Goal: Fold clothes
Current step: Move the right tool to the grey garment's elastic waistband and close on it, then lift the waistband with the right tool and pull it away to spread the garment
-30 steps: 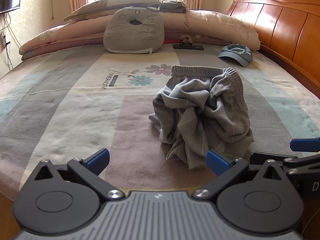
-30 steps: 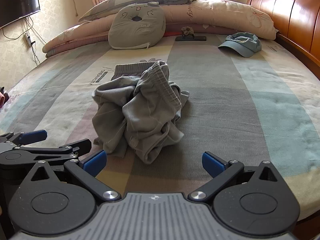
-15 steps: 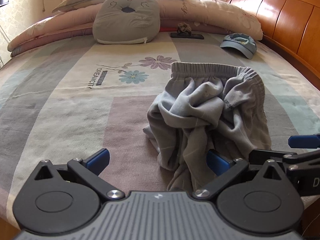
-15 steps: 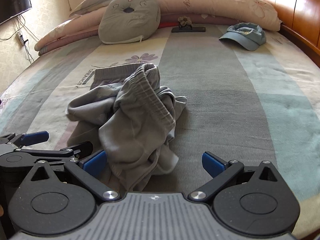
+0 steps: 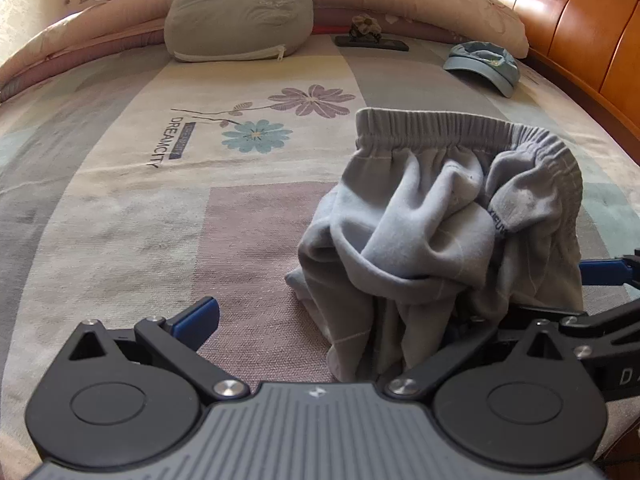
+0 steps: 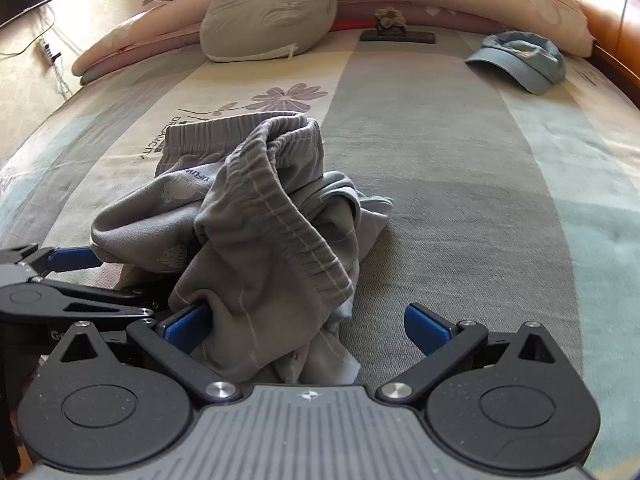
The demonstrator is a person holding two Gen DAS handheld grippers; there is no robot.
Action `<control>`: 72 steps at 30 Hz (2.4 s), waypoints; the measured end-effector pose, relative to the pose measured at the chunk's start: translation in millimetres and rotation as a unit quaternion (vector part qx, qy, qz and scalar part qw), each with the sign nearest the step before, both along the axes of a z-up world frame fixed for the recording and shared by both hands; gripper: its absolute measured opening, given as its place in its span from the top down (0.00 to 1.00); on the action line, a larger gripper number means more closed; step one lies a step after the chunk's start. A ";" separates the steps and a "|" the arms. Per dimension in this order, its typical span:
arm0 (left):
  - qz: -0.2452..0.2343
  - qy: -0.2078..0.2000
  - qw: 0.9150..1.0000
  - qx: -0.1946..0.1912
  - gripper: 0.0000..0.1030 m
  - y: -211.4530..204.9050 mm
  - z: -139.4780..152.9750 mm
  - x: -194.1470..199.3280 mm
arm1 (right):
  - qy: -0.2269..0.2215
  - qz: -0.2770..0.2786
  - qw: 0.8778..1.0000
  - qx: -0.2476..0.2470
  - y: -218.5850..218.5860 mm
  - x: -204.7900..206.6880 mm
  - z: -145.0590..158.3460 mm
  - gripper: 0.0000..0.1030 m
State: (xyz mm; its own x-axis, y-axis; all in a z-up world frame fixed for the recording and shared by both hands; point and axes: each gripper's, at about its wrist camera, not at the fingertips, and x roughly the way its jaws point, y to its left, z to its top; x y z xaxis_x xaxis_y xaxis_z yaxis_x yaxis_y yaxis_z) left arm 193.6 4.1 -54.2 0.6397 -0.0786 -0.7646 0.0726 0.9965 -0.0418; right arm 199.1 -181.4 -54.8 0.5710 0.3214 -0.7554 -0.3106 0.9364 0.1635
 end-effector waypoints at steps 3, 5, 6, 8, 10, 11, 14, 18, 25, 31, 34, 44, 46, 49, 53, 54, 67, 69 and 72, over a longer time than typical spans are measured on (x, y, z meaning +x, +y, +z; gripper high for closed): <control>-0.038 -0.016 0.999 0.018 0.00 -4.5 -2.8 -0.8 | -0.034 0.028 0.999 -0.014 2.4 -6.9 -6.6 0.00; -0.058 -0.021 0.998 0.034 0.00 -9.3 -3.1 -0.7 | -0.060 0.052 0.996 -0.041 7.1 -13.5 -7.1 0.00; -0.064 -0.021 0.997 0.040 0.00 -11.3 -2.9 -0.2 | -0.070 0.062 0.994 -0.058 10.1 -16.2 -5.8 0.00; -0.065 -0.007 0.997 0.030 0.00 -9.6 -3.2 4.8 | -0.071 0.069 0.992 -0.081 14.7 -16.4 -1.7 0.00; -0.065 0.009 0.998 0.016 0.00 -6.6 -4.2 10.6 | -0.056 0.068 0.992 -0.087 16.3 -11.0 2.4 0.00; -0.066 0.016 0.998 0.013 0.00 -5.3 -3.8 12.8 | -0.048 0.068 0.993 -0.088 16.6 -8.3 4.3 0.00; -0.075 0.027 0.997 0.020 0.01 -5.9 2.1 15.9 | -0.033 0.074 0.992 -0.093 19.0 -4.8 10.9 0.00; -0.103 0.023 0.994 0.041 0.01 -8.2 15.4 12.7 | -0.032 0.083 0.989 -0.116 25.3 -10.8 20.7 0.00; -0.134 0.018 0.991 0.007 0.01 10.6 35.4 21.7 | -0.012 0.046 0.990 -0.134 34.9 -12.1 35.0 0.00; -0.179 0.007 0.984 -0.007 0.01 18.9 53.4 22.4 | -0.002 0.041 0.989 -0.145 43.3 -17.5 57.4 0.00; -0.200 0.015 0.980 -0.013 0.01 20.6 56.1 20.3 | -0.006 0.049 0.987 -0.155 46.1 -20.7 71.1 0.00; -0.198 -0.004 0.980 -0.027 0.01 27.7 76.3 27.2 | 0.000 0.039 0.992 -0.117 20.9 5.8 106.2 0.28; -0.181 -0.017 0.983 -0.031 0.01 25.3 78.4 26.2 | -0.001 0.047 0.994 -0.103 14.5 15.1 108.0 0.40; -0.152 -0.015 0.987 -0.047 0.01 20.3 79.8 23.2 | 0.003 0.063 0.996 -0.070 6.0 31.1 106.2 0.50; -0.100 -0.007 0.995 -0.021 0.01 7.1 80.2 13.4 | 0.000 0.113 0.993 -0.040 0.3 53.3 97.3 0.50; -0.078 -0.004 0.997 -0.010 0.01 4.3 81.8 9.8 | 0.004 0.129 0.991 -0.027 -0.9 61.6 93.9 0.50; 0.042 0.010 0.999 -0.003 0.01 -27.8 90.9 -22.9 | 0.072 0.265 0.961 0.031 1.6 118.5 56.9 0.70; 0.048 0.011 0.999 0.001 0.01 -33.9 92.6 -23.7 | 0.061 0.278 0.958 0.028 0.4 112.5 58.4 0.86; 0.052 0.006 0.999 0.004 0.01 -38.7 96.3 -22.8 | 0.040 0.279 0.959 0.031 -6.6 111.6 67.0 0.86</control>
State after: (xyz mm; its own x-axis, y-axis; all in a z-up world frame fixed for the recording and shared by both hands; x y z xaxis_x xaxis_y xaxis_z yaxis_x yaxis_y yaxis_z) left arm 170.8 -34.7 42.0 0.6350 -0.0054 -0.7725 -0.0319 0.9989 -0.0332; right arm 310.7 -188.0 12.2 0.2383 0.6058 -0.7591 -0.7447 0.6156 0.2576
